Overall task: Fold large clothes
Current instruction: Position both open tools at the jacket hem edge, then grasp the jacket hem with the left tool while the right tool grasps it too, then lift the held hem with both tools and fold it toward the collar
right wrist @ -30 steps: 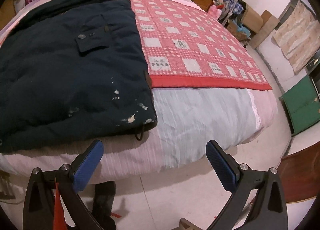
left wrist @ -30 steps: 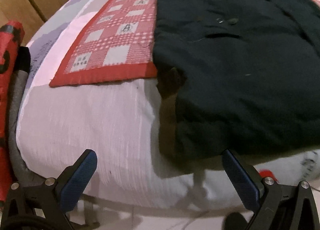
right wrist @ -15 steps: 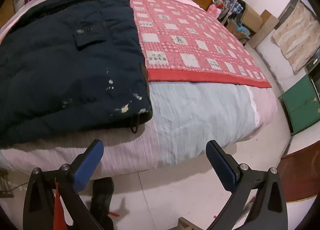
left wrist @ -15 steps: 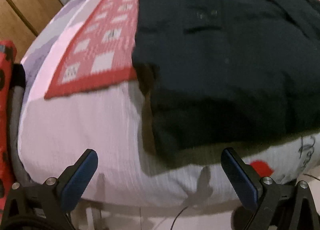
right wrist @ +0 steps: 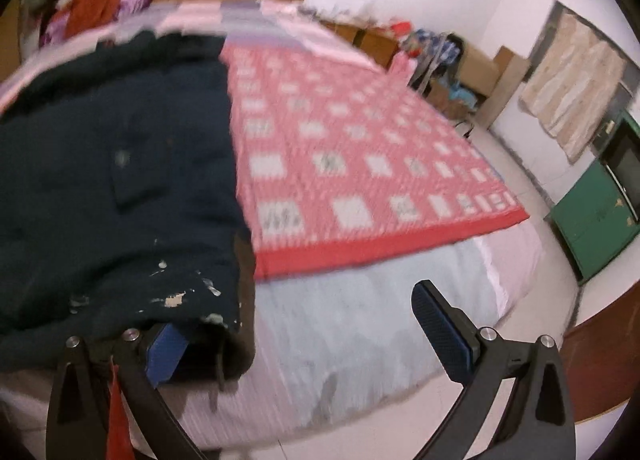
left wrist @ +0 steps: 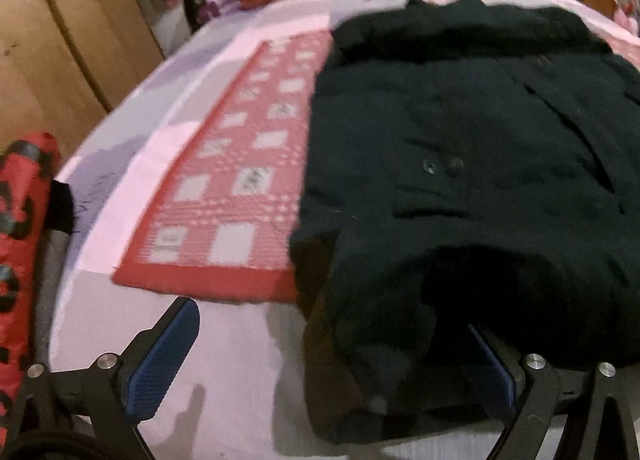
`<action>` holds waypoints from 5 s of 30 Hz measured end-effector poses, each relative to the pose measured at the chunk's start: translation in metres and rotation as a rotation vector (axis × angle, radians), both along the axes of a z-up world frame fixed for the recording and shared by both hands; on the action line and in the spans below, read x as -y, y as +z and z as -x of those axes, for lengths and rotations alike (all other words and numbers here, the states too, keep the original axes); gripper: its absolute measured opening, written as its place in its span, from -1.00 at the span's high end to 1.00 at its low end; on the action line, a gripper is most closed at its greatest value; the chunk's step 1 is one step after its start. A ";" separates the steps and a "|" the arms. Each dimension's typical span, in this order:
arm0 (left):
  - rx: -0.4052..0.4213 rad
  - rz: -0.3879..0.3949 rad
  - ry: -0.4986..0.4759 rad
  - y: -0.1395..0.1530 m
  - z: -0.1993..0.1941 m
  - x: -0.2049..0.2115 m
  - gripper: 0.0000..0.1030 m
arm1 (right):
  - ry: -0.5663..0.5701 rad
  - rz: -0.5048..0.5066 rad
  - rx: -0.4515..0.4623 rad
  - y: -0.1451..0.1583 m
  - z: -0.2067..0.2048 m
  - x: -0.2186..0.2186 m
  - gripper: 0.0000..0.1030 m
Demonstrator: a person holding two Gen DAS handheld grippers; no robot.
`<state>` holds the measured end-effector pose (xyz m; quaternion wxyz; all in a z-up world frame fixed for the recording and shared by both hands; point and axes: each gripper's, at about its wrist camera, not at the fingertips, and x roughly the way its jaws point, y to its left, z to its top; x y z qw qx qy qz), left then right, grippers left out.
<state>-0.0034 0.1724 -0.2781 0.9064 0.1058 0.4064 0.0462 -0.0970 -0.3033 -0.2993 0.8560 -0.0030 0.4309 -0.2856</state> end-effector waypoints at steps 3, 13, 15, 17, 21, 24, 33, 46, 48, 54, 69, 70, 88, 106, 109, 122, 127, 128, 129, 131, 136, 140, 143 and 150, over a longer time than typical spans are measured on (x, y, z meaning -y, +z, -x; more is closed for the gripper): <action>-0.021 0.019 0.026 -0.001 0.005 -0.006 -0.97 | -0.023 -0.041 0.000 -0.003 0.000 0.004 -0.99; -0.096 0.020 -0.078 -0.011 -0.001 0.012 -0.97 | -0.012 -0.065 -0.009 -0.005 -0.004 0.001 -0.99; -0.122 0.001 -0.103 -0.017 0.006 0.015 -0.97 | -0.006 -0.061 -0.010 -0.004 -0.005 0.000 -0.99; -0.152 -0.021 -0.124 -0.027 0.011 0.020 -0.97 | 0.000 -0.062 -0.010 -0.004 -0.005 0.000 -0.99; -0.178 -0.082 -0.107 -0.044 0.011 0.022 -0.97 | -0.002 -0.067 -0.021 -0.008 -0.005 0.000 -0.99; -0.100 -0.154 -0.045 -0.039 0.007 0.020 -0.97 | 0.000 -0.066 -0.034 -0.011 -0.004 -0.001 -0.99; 0.024 -0.113 -0.081 -0.010 0.007 0.017 -0.98 | 0.017 -0.055 -0.043 -0.013 -0.003 -0.005 -0.99; -0.058 -0.031 0.060 -0.035 -0.027 -0.020 -0.23 | -0.022 -0.012 -0.090 -0.032 -0.003 0.010 -0.98; -0.078 -0.017 0.077 -0.035 -0.025 -0.036 -0.13 | -0.091 -0.107 -0.035 -0.030 0.006 0.031 -0.99; -0.131 0.018 -0.031 -0.044 -0.029 -0.012 0.62 | 0.043 -0.089 -0.076 -0.033 -0.007 0.006 -0.56; -0.165 0.159 0.031 -0.038 -0.021 -0.038 0.76 | 0.066 -0.265 -0.049 -0.043 -0.021 0.021 0.70; -0.162 0.153 0.021 -0.035 -0.020 -0.035 0.76 | 0.066 -0.266 -0.047 -0.042 -0.019 0.017 0.72; -0.140 0.201 -0.066 0.031 0.021 -0.036 0.80 | 0.114 -0.275 0.028 0.040 0.018 0.010 0.76; -0.407 0.190 -0.081 0.089 0.137 -0.054 0.80 | 0.171 -0.268 -0.282 0.146 0.151 -0.016 0.76; -0.373 0.191 -0.083 0.094 0.116 -0.055 0.80 | 0.172 -0.259 -0.239 0.157 0.138 -0.014 0.76; -0.180 0.236 -0.092 0.144 -0.070 -0.046 0.79 | 0.259 -0.220 0.046 0.195 -0.021 0.019 0.79; -0.164 0.246 -0.062 0.138 -0.176 -0.038 0.79 | 0.300 -0.247 0.126 0.195 -0.133 0.046 0.80; -0.169 0.247 -0.052 0.134 -0.198 -0.035 0.79 | 0.307 -0.249 0.132 0.192 -0.153 0.049 0.80; -0.185 0.247 -0.038 0.128 -0.224 -0.031 0.79 | 0.312 -0.254 0.126 0.187 -0.179 0.055 0.80; -0.206 0.253 -0.006 0.117 -0.264 -0.025 0.79 | 0.306 -0.277 0.111 0.172 -0.224 0.069 0.80; -0.301 0.210 0.042 0.072 -0.355 -0.004 0.78 | 0.253 -0.337 0.031 0.122 -0.325 0.104 0.80; -0.374 0.177 0.076 0.034 -0.396 0.005 0.78 | 0.216 -0.356 -0.045 0.079 -0.380 0.114 0.79; -0.403 0.174 0.095 0.008 -0.416 0.009 0.76 | 0.204 -0.346 -0.100 0.053 -0.410 0.115 0.79; -0.485 0.157 0.091 -0.042 -0.444 0.024 0.66 | 0.175 -0.312 -0.225 -0.002 -0.446 0.114 0.78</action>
